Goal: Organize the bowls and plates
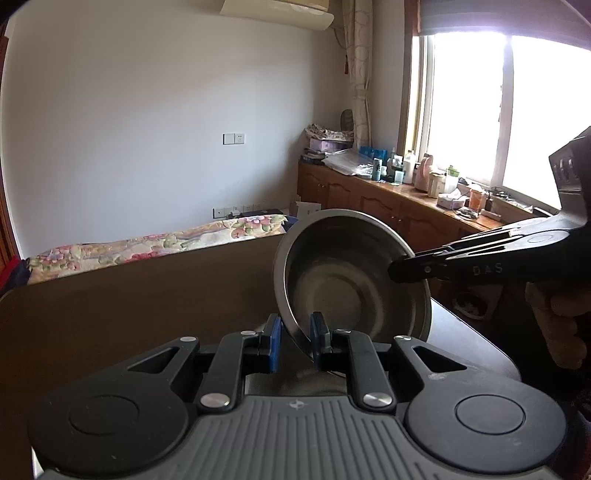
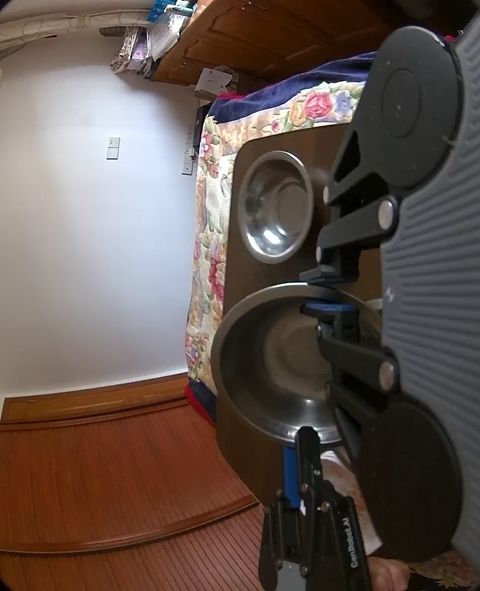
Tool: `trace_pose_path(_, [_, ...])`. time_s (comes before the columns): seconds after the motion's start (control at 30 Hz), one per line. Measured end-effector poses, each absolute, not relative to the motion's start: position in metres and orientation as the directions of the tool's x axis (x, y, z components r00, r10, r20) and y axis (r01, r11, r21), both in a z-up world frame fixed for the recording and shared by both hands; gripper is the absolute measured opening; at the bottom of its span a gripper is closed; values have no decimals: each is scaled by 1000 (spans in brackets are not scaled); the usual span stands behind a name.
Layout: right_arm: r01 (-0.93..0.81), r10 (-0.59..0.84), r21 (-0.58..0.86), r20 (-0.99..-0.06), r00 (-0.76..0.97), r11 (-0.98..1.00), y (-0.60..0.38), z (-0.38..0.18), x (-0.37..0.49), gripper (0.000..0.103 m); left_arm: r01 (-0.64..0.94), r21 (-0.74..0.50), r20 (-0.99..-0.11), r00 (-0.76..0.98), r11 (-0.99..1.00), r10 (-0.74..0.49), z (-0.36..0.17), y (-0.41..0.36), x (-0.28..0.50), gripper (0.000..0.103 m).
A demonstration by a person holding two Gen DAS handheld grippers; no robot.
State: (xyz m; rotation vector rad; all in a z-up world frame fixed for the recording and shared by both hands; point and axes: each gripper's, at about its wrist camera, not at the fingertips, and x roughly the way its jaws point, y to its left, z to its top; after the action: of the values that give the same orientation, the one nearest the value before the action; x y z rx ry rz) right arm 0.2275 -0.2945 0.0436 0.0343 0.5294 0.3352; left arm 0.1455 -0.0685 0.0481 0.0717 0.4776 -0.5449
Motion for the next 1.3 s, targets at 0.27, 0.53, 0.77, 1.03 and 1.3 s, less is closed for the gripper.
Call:
trace_pose_path(0.27, [-341, 354, 120, -494, 794, 933, -282, 29, 206, 12, 490, -67, -465, 755, 869, -462, 29, -57, 120, 47])
trace_pose_path(0.53, [-377, 375, 104, -510, 774, 920, -268, 15, 195, 12, 475, -75, -490, 748, 876, -448, 19, -57, 125, 47])
trace_pose_path(0.77, [-373, 367, 100, -530, 765, 922, -266, 7, 196, 12, 474, -66, -494, 749, 878, -441, 14, -60, 127, 47])
trace_pose_path(1.03, [-369, 356, 87, -535, 766, 925, -261, -1, 194, 12, 469, -64, -505, 746, 881, -434, 9, -62, 134, 47])
trace_pose_path(1.3, [-361, 347, 83, -533, 772, 929, -261, -4, 196, 12, 463, -49, -498, 757, 885, -423, 6, -64, 133, 47])
